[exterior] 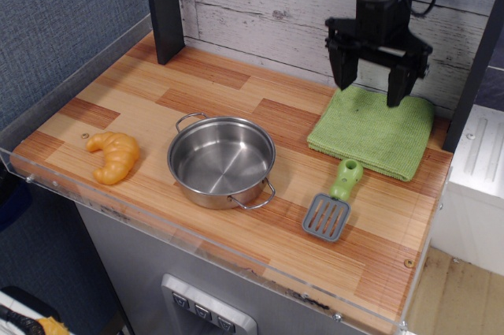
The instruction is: Move the green cloth from top left side of the table to top right side of the table.
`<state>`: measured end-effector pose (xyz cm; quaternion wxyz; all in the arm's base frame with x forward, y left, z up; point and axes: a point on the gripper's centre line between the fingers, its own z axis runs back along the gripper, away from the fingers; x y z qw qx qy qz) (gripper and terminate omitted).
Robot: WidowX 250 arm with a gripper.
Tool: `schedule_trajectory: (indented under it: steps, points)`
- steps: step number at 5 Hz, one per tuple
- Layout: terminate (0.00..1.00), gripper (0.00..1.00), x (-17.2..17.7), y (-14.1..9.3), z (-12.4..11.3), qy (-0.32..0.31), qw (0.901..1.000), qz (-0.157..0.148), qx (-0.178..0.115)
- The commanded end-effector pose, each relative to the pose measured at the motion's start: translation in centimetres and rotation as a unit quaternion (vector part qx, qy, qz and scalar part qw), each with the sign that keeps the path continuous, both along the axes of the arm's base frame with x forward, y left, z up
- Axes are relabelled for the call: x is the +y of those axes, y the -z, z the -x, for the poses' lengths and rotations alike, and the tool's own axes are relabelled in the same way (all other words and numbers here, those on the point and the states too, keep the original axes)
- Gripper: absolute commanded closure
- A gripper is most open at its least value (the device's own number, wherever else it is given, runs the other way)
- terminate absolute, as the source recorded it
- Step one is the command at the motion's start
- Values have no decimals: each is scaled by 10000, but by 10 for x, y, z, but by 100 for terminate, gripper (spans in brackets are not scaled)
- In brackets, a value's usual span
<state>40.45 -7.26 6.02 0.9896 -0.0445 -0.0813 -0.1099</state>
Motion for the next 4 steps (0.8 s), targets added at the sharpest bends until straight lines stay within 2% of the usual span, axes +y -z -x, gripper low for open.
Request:
schedule_trajectory:
  steps: [1, 3, 4]
  points:
    - [0, 0, 9, -75, 20, -149, 9981, -92, -599]
    - [0, 0, 9, -75, 20, -149, 9981, -92, -599]
    - [100, 0, 9, -75, 20, -149, 9981, -92, -599]
